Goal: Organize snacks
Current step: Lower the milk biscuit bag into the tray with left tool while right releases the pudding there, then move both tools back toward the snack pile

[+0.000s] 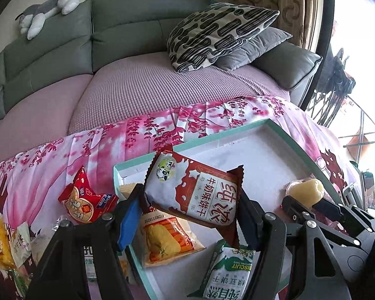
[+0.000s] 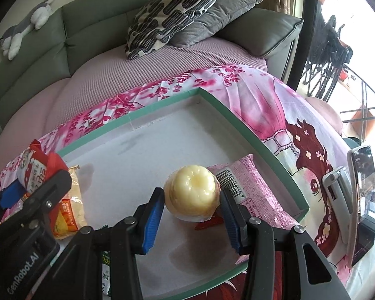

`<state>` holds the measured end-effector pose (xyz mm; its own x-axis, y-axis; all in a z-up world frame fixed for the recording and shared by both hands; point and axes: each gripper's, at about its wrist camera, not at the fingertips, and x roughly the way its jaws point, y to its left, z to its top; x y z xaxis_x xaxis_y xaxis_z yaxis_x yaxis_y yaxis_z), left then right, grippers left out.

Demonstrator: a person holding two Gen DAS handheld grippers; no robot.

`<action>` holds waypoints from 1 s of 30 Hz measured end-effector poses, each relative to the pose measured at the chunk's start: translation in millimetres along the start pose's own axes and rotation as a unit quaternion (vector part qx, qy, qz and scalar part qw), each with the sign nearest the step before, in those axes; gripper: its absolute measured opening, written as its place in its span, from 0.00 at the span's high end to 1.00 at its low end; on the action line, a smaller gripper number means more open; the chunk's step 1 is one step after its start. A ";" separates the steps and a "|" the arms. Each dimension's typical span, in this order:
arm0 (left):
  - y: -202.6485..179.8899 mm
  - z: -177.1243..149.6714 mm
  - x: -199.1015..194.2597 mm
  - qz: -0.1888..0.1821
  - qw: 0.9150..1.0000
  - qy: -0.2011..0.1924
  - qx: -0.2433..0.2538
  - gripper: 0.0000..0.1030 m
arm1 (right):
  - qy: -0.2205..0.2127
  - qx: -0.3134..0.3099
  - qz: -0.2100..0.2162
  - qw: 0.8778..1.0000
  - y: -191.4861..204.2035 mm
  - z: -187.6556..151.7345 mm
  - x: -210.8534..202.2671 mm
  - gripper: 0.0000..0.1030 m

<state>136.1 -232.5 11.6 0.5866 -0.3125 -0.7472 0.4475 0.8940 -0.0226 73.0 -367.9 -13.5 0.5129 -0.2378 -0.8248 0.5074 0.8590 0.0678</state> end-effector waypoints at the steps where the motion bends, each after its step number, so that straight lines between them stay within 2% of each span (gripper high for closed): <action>1: 0.8 0.2 1.4 0.001 1.000 0.002 0.000 0.31 | 0.000 0.000 0.000 1.000 0.0 0.1 0.1 0.52; 10: 0.3 1.2 -0.1 0.000 1.000 0.009 0.007 0.28 | 0.006 -0.001 -0.003 1.000 1.3 -0.9 3.3 0.52; 21: 2.8 6.2 -17.9 0.030 0.999 0.010 0.027 0.27 | 0.008 0.004 -0.002 1.000 -0.9 -0.9 3.8 0.52; 26: 15.1 9.4 -26.6 0.045 0.999 0.008 0.007 0.27 | -0.001 0.001 -0.001 1.000 -0.1 0.3 0.0 0.50; 30: 29.2 7.9 -22.3 0.066 0.997 0.029 -0.022 0.27 | -0.003 -0.001 0.000 1.000 1.1 0.5 -1.5 0.50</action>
<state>141.5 -201.9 32.9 0.5974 -0.1732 -0.7830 0.3389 0.9395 0.0508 73.2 -366.8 -11.8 0.5173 -0.2397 -0.8215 0.5057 0.8601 0.0675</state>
